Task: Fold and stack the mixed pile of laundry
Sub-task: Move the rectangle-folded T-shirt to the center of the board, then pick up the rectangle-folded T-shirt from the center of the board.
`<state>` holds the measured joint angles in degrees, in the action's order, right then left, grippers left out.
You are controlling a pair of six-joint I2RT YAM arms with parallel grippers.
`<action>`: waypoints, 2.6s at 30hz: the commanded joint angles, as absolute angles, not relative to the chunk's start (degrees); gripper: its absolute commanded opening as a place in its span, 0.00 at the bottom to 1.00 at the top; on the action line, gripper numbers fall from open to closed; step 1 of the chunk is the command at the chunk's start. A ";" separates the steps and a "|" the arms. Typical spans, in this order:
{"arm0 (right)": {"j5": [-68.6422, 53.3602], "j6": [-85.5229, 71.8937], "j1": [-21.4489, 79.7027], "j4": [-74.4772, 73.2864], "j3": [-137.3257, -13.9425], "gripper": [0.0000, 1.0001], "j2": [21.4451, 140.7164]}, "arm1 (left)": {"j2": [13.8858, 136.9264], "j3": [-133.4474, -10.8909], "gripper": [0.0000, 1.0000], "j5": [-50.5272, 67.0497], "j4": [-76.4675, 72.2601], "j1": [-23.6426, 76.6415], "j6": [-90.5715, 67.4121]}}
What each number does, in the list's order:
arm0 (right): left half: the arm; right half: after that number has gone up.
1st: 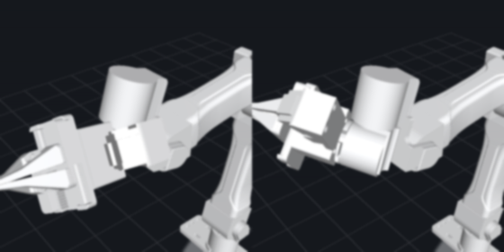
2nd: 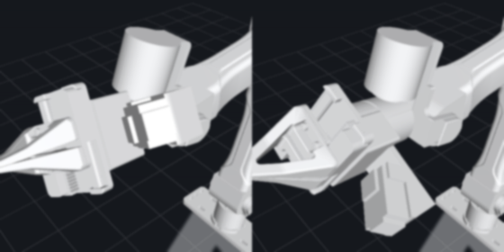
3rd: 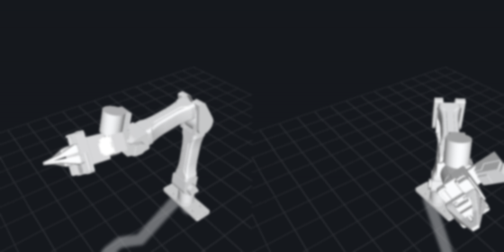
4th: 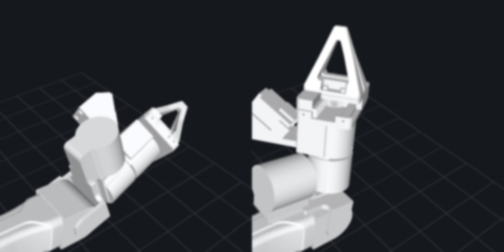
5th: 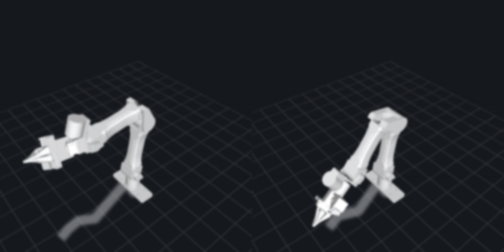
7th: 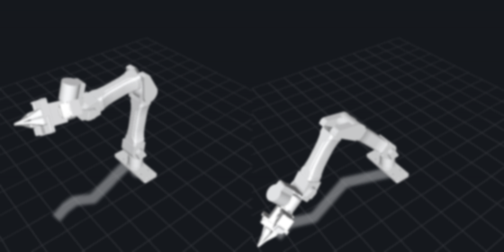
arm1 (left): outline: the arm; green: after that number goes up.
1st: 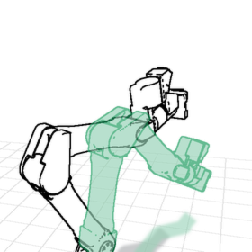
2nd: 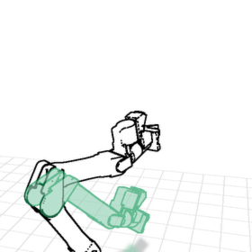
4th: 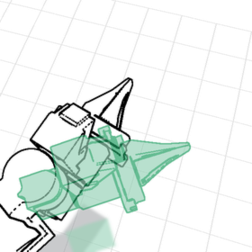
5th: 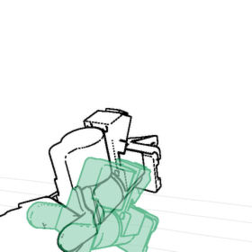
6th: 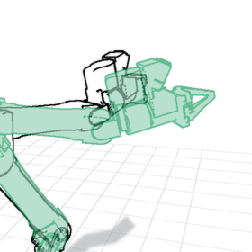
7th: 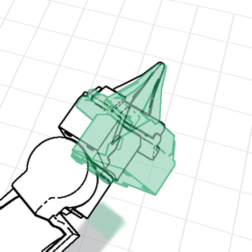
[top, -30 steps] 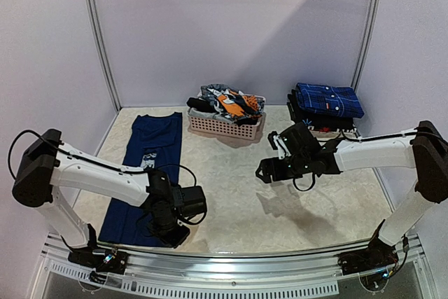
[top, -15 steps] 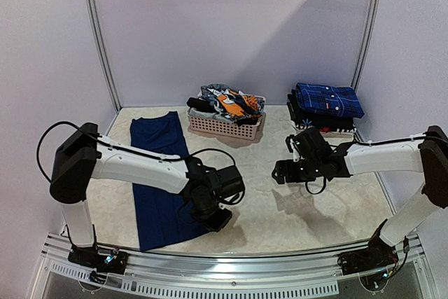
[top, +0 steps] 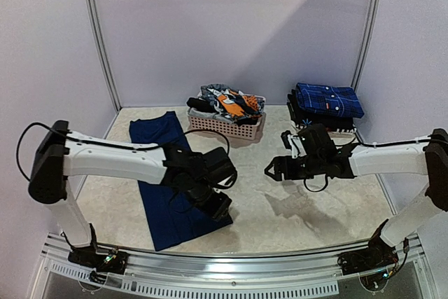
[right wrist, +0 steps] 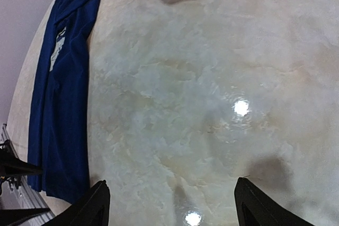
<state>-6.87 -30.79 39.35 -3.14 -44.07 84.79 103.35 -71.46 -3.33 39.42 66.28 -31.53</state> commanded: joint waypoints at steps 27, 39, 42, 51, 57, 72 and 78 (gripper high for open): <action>-17.66 -35.54 56.42 -4.11 -51.68 0.75 97.64 | 83.89 -44.33 0.48 -11.27 57.07 81.22 -45.01; -16.46 -36.21 57.45 -4.43 -53.32 0.74 98.32 | 86.71 -41.84 0.40 -9.88 50.96 82.44 -43.78; -16.57 -36.29 57.72 -4.40 -53.60 0.74 98.73 | 88.91 -41.37 0.27 -9.57 50.43 82.44 -43.68; -17.17 -36.89 59.96 -6.93 -54.32 0.69 99.79 | 90.19 -41.22 0.02 -8.88 49.18 82.53 -43.02; -17.24 -38.03 62.40 -8.70 -54.98 0.57 102.13 | 90.27 -41.13 0.01 -9.14 48.09 82.54 -42.74; -10.29 -38.85 63.70 -12.10 -58.64 0.46 108.56 | 91.40 -40.62 0.00 -9.06 45.78 82.53 -42.45; -8.69 -39.27 63.70 -13.57 -59.40 0.32 110.09 | 91.09 -40.08 0.00 -9.13 45.09 82.53 -42.63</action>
<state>-11.99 -38.92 63.48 -9.26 -59.40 107.07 88.07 -43.46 -9.76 53.06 82.24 -42.92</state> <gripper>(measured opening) 0.358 0.039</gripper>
